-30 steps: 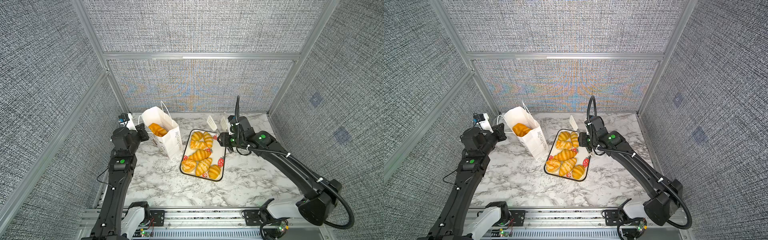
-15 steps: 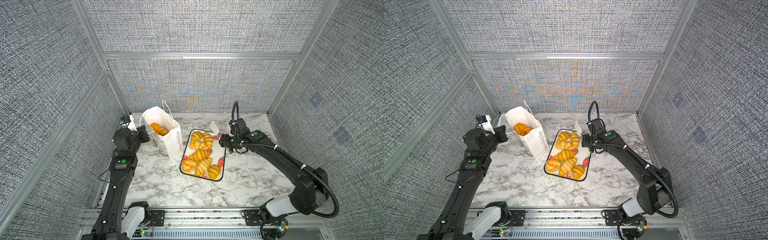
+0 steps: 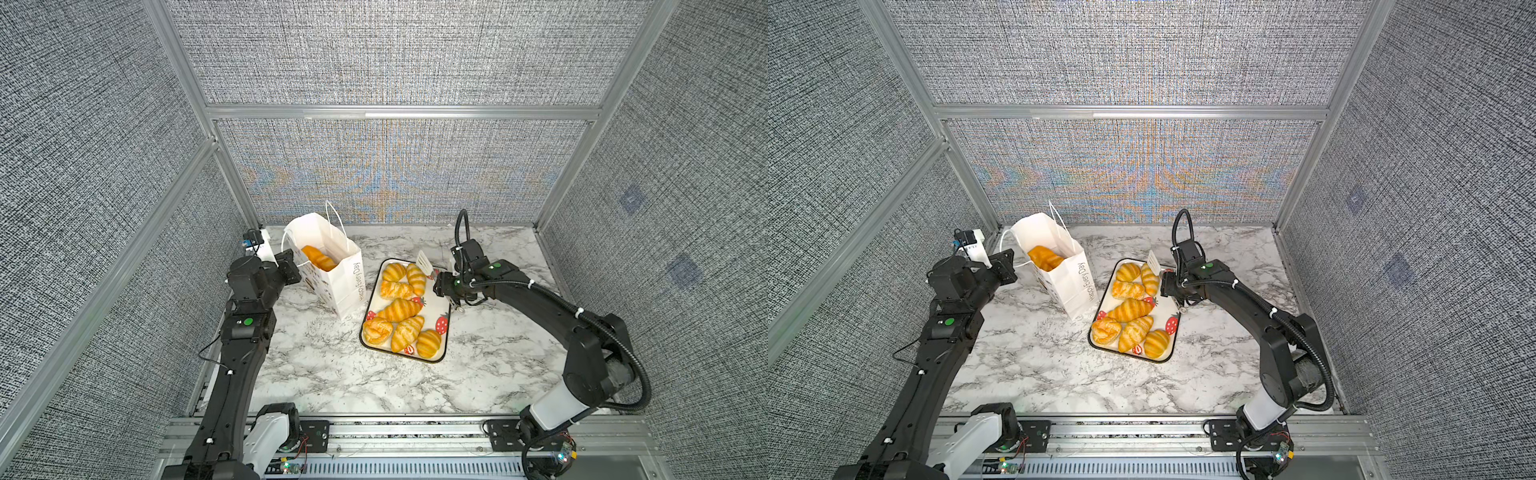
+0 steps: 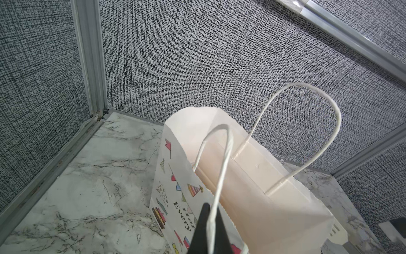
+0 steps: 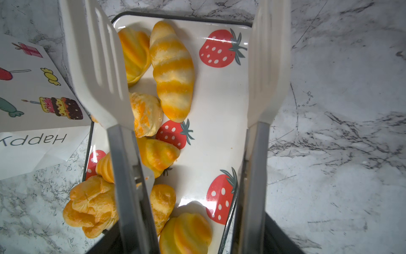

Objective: Pack bread into a paper bag
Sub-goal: Pick up the bread from the tray.

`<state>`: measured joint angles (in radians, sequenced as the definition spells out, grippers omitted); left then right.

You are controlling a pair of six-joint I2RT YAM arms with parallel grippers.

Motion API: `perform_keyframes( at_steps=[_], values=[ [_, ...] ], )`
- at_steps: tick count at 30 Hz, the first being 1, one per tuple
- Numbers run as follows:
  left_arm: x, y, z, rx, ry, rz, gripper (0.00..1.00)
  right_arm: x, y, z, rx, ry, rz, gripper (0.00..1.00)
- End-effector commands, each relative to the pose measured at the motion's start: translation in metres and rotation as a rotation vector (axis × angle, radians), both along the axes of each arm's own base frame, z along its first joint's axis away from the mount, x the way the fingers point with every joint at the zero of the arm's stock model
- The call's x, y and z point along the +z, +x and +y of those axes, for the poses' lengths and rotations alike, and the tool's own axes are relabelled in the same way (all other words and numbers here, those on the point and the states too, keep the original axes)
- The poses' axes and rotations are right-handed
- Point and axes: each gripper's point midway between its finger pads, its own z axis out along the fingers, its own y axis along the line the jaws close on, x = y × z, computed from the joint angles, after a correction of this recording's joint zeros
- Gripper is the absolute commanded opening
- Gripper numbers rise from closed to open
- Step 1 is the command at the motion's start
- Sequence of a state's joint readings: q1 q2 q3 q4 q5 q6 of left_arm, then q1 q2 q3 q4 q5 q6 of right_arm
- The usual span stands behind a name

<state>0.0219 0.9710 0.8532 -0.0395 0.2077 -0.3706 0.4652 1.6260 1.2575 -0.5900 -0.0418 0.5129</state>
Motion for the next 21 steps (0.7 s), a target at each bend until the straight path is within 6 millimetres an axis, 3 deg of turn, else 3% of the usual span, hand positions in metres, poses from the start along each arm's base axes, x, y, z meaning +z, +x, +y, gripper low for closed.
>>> perform_keyframes(
  at_steps=[1, 12, 21],
  values=[
    [0.005, 0.001, -0.002, -0.017, 0.011, -0.025, 0.00, 0.001, 0.008, 0.009, 0.005, 0.033, -0.014, 0.68],
    [0.004, 0.001, -0.002, -0.015, 0.016, -0.025, 0.00, -0.019, 0.012, 0.016, 0.016, 0.039, 0.028, 0.68],
    [0.004, 0.001, -0.002, -0.015, 0.016, -0.025, 0.00, -0.019, 0.015, 0.030, 0.047, 0.066, 0.030, 0.66]
  ],
)
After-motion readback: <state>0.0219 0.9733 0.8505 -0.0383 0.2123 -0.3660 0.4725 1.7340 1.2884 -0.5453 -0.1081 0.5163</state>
